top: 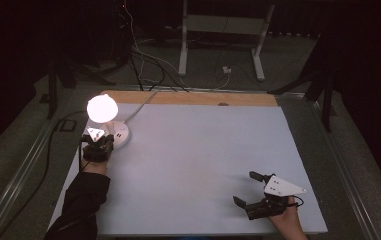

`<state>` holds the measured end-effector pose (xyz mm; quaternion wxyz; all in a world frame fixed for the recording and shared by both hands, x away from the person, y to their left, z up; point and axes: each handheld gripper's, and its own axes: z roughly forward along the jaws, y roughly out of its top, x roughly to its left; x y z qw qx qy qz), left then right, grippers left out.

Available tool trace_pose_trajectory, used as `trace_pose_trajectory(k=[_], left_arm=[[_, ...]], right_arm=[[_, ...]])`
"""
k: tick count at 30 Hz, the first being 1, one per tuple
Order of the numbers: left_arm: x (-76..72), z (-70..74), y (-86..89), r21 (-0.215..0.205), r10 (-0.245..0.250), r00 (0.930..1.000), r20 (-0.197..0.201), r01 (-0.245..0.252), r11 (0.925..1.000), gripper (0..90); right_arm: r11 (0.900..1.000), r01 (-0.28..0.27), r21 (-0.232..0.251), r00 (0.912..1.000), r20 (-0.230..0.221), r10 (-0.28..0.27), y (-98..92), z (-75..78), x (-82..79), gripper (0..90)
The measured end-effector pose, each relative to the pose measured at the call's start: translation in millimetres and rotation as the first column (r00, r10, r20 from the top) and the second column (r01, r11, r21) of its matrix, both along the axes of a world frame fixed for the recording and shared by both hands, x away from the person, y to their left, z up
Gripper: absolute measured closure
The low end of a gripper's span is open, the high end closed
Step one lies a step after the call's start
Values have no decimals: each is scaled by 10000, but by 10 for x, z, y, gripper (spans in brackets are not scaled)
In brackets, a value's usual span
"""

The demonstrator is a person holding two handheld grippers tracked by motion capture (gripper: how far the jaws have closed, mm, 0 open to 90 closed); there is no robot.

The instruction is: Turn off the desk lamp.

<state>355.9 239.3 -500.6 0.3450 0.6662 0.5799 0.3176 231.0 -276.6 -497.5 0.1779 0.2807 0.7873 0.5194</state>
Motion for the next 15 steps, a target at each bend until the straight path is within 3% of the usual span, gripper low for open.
trace_pose_trajectory(k=[5, 15], left_arm=[[27, -14, 42, -99, -202, 9997, 120, 204, 9997, 900], [83, -88, 86, -52, -293, 9995, -68, 293, 9996, 900]], right_arm=[[10000, -5, -7, 10000, -14, 5, 1, -4, 2, 0], [10000, -15, 23, 10000, -42, 15, 0, -5, 4, 0]])
